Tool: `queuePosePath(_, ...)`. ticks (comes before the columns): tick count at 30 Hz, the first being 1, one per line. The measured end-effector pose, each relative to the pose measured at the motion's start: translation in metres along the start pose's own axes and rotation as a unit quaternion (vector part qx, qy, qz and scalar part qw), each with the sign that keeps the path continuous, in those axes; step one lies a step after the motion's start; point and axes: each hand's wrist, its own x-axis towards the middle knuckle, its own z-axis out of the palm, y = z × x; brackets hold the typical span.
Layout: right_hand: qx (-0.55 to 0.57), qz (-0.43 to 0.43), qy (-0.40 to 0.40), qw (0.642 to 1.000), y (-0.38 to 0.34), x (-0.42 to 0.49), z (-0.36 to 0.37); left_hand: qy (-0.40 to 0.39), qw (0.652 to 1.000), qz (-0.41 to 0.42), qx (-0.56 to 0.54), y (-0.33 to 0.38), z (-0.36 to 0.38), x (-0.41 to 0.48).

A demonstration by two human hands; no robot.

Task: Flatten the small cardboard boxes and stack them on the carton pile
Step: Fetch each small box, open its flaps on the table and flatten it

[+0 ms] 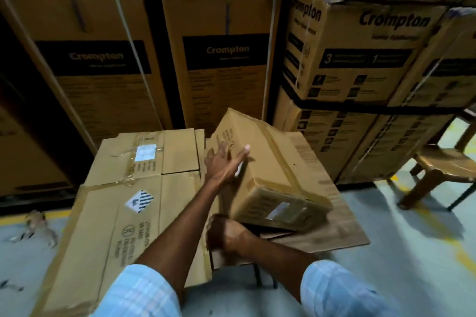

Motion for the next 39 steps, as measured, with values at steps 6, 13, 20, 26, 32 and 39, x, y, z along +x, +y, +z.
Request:
queuePosePath(6,0.081,-0.100,0.180,0.975,-0.016,-0.023,-0.022,-0.036,0.998,-0.030,0.046,-0.024,0.006,-0.001)
queuePosePath(13,0.140,0.084,0.528,0.834,0.039,-0.090,-0.009,-0.035,0.998,-0.052,-0.002,0.001,0.025,0.008)
queuePosePath(20,0.268,0.256,0.520,0.769,0.111,-0.136,0.019,0.029,0.994,-0.100,0.039,0.028,0.071,0.019)
queuePosePath(26,0.427,0.574,0.219,0.663,0.195,-0.169,0.072,0.061,0.985,-0.135,0.085,0.026,0.093,0.022)
queuePosePath(32,0.680,0.543,0.152,0.469,0.227,-0.174,0.102,0.031,0.991,-0.132,-0.004,0.022,0.094,0.020)
queuePosePath(39,0.449,0.611,0.253,0.601,0.239,-0.206,0.043,-0.003,0.979,-0.069,-0.190,0.032,0.089,0.010)
